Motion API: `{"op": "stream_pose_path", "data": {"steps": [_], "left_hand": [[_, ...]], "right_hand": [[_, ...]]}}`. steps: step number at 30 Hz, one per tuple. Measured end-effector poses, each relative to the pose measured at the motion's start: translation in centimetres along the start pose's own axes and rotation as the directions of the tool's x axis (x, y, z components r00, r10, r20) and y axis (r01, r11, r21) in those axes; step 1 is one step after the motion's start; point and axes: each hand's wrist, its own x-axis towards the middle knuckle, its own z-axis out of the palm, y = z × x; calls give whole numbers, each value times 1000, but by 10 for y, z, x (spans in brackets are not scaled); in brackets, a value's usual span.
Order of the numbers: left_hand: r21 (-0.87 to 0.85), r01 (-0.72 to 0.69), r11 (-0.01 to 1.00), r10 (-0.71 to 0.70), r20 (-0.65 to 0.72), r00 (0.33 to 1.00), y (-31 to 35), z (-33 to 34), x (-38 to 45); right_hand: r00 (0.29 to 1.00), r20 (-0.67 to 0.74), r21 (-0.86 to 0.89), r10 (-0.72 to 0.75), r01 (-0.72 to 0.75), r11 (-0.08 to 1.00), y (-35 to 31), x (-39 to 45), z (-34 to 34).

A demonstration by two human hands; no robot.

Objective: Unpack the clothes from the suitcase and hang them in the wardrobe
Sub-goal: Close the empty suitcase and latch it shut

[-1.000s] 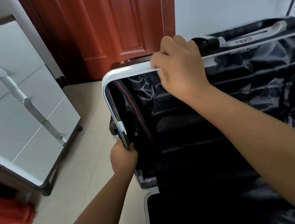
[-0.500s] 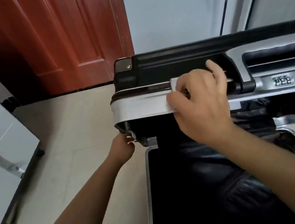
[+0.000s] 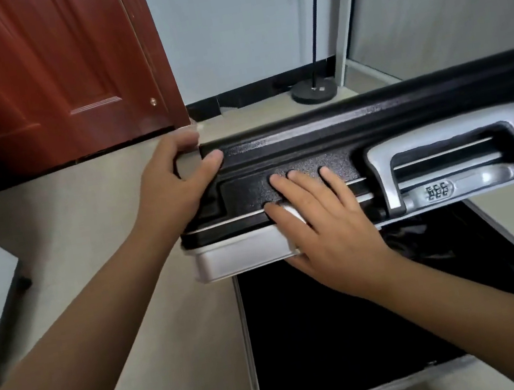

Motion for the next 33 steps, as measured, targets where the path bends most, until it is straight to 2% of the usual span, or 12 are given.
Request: {"op": "stream_pose_path", "data": {"steps": [4, 9, 12, 14, 16, 19, 22, 27, 29, 30, 31, 33], "left_hand": [[17, -44, 999, 44, -21, 999, -11, 7, -37], [112, -85, 990, 86, -6, 996, -37, 39, -100], [239, -5, 971, -16, 84, 996, -59, 71, -134], [323, -47, 945, -3, 153, 988, -67, 93, -144], [378, -172, 910, 82, 241, 967, -67, 109, -146], [455, -251, 854, 159, 229, 960, -63, 131, -151], [506, -168, 846, 119, 129, 984, -61, 144, -164], [397, 183, 900, -152, -109, 982, -59, 156, -191], [265, 386, 884, -344, -192, 919, -60, 159, -205], [153, 523, 838, -488, -219, 845, -63, 161, -212], [11, 680, 733, -664, -206, 719, -66, 165, -218], [-250, 880, 404, -912, -38, 407, -71, 173, -226]], "right_hand": [[995, 32, 52, -99, 97, 994, 8, -29, -19], [983, 183, -111, 29, -8, 994, 45, -98, -28], [950, 309, -56, -36, 56, 997, 48, -158, -2], [937, 345, -42, -49, 68, 997, 45, -192, 15], [945, 326, -50, 20, -4, 999, 46, -212, 22], [937, 321, -33, 142, -138, 990, 52, -223, 17], [908, 350, -12, 232, -243, 970, 53, -226, 17], [836, 489, 111, 249, -342, 933, 38, -246, 23], [824, 522, 158, 221, -348, 924, 31, -265, 25], [819, 534, 177, 212, -353, 919, 28, -274, 26], [808, 548, 183, 216, -368, 912, 26, -283, 27], [812, 527, 211, 250, -410, 887, 23, -297, 30]]}}
